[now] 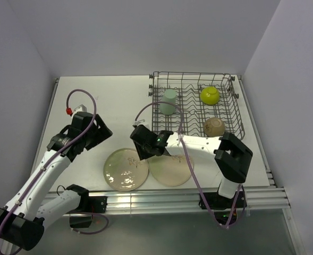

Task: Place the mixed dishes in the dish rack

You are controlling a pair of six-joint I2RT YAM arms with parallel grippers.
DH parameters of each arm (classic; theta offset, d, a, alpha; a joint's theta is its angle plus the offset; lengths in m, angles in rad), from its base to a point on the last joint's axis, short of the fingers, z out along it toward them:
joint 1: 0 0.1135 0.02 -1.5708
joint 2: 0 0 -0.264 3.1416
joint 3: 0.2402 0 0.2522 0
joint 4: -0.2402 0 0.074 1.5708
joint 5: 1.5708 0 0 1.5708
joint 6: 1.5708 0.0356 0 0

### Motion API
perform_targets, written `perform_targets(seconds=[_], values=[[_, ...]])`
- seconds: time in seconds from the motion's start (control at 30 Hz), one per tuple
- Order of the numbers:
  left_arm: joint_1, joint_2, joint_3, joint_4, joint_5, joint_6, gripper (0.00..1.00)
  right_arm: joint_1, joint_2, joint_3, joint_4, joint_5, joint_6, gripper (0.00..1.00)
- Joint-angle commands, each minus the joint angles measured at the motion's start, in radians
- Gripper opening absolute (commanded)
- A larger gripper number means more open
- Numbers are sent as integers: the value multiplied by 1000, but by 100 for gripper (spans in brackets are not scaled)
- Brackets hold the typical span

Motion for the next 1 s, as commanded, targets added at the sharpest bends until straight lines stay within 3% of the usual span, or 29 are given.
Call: perform_targets(seconds=[0.0, 0.5, 0.6, 0.63, 0.73, 0.97], values=[[23, -20, -26, 0, 23, 32, 79, -52, 37, 2, 85, -28, -91, 43], [33, -35, -46, 11, 59, 39, 78, -103, 155, -49, 232, -177, -156, 35], [33, -47, -56, 12, 82, 33, 78, -103, 166, -67, 252, -223, -150, 26], [33, -52, -60, 17, 91, 30, 78, -103, 171, -69, 257, -223, -147, 16], [33, -57, -69, 23, 118, 22, 77, -105, 195, -52, 246, -215, -134, 0], [33, -101, -50, -3, 131, -1, 75, -127, 197, 17, 195, -123, -61, 0]])
